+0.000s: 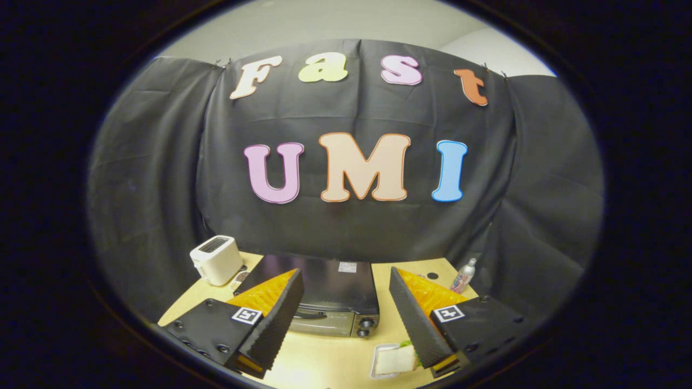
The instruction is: Open the toaster oven, put the food inside, and close the toaster oven door.
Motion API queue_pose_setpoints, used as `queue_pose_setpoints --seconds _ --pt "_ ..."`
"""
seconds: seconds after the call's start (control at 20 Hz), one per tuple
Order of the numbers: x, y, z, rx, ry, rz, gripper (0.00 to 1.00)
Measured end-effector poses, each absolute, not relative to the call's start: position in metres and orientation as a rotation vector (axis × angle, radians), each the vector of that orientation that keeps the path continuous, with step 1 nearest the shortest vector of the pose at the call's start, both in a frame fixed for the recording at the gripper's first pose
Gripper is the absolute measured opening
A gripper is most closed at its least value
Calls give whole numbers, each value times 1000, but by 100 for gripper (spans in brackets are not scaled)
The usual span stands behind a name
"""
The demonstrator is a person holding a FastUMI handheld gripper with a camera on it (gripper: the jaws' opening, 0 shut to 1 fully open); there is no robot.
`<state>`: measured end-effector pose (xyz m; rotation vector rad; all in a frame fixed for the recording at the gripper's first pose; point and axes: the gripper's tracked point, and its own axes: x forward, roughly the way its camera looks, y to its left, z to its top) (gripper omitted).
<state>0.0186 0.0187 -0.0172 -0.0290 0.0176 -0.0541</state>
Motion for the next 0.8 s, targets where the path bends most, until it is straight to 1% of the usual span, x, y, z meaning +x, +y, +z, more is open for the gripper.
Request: queue_pose_setpoints --seconds 0.3,0.5,0.8 --pt "45 70 -36 8 45 -26 99" --pt "70 89 -55 21 72 -60 99" --pt "112 95 -88 24 84 -133 99"
